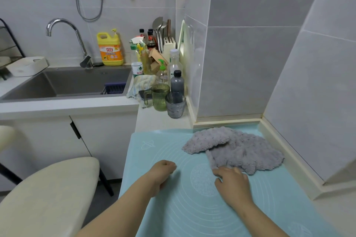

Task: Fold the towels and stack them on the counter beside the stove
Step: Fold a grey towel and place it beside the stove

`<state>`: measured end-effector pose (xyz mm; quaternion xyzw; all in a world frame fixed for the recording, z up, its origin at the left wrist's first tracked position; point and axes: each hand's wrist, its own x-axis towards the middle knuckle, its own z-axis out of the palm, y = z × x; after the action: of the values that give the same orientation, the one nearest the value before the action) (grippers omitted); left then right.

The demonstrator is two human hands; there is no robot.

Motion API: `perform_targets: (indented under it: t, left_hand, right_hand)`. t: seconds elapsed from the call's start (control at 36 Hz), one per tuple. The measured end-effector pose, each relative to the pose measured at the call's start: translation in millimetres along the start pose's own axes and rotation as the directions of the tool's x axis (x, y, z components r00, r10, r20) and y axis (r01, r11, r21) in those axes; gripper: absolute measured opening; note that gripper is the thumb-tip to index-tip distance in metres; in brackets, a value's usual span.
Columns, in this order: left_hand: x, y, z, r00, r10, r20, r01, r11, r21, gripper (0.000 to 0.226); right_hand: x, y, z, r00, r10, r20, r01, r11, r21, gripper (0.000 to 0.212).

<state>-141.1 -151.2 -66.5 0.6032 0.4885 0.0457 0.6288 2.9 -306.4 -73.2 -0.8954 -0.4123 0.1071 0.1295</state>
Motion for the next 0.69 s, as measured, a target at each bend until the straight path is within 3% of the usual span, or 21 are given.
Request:
perform_targets:
  t: [0.11, 0.19, 0.36, 0.5, 0.56, 0.64, 0.69]
  left_hand:
    - [-6.8, 0.6, -4.9, 1.000, 0.013, 0.024, -0.012, 0.999, -0.042, 0.005]
    - [-8.3, 2.0, -2.0, 0.996, 0.087, 0.024, -0.088, 0.992, 0.086, 0.006]
    - [-9.3, 10.1, 17.5, 0.956, 0.269, 0.118, -0.293, 0.900, 0.323, 0.021]
    - [-10.0, 32.2, 35.9, 0.872, 0.460, 0.165, -0.487, 0.787, 0.378, 0.060]
    - [-9.8, 41.8, 40.3, 0.831, 0.517, 0.204, -0.552, 0.728, 0.406, 0.067]
    - [-10.2, 50.5, 40.0, 0.779, 0.588, 0.216, -0.606, 0.622, 0.496, 0.027]
    - [-12.0, 51.8, 34.8, 0.787, 0.603, 0.131, -0.574, 0.638, 0.514, 0.011]
  right_hand:
    - [-7.4, -3.3, -1.2, 0.994, 0.054, -0.096, -0.046, 0.995, 0.084, 0.026]
    - [-8.1, -7.6, -7.8, 0.990, 0.088, -0.113, -0.067, 0.981, 0.181, 0.022]
    - [-6.5, -18.8, -30.5, 0.995, 0.094, -0.030, -0.077, 0.930, 0.360, 0.045]
    - [-8.8, -29.4, -65.7, 0.987, -0.062, 0.148, -0.066, 0.682, 0.728, 0.016]
    - [-11.7, -31.5, -75.7, 0.980, -0.110, 0.168, -0.067, 0.606, 0.792, 0.015]
    - [-12.7, -33.2, -86.1, 0.978, -0.119, 0.170, -0.088, 0.505, 0.858, 0.016]
    - [-11.8, -33.4, -91.8, 0.982, -0.106, 0.158, -0.107, 0.376, 0.920, 0.019]
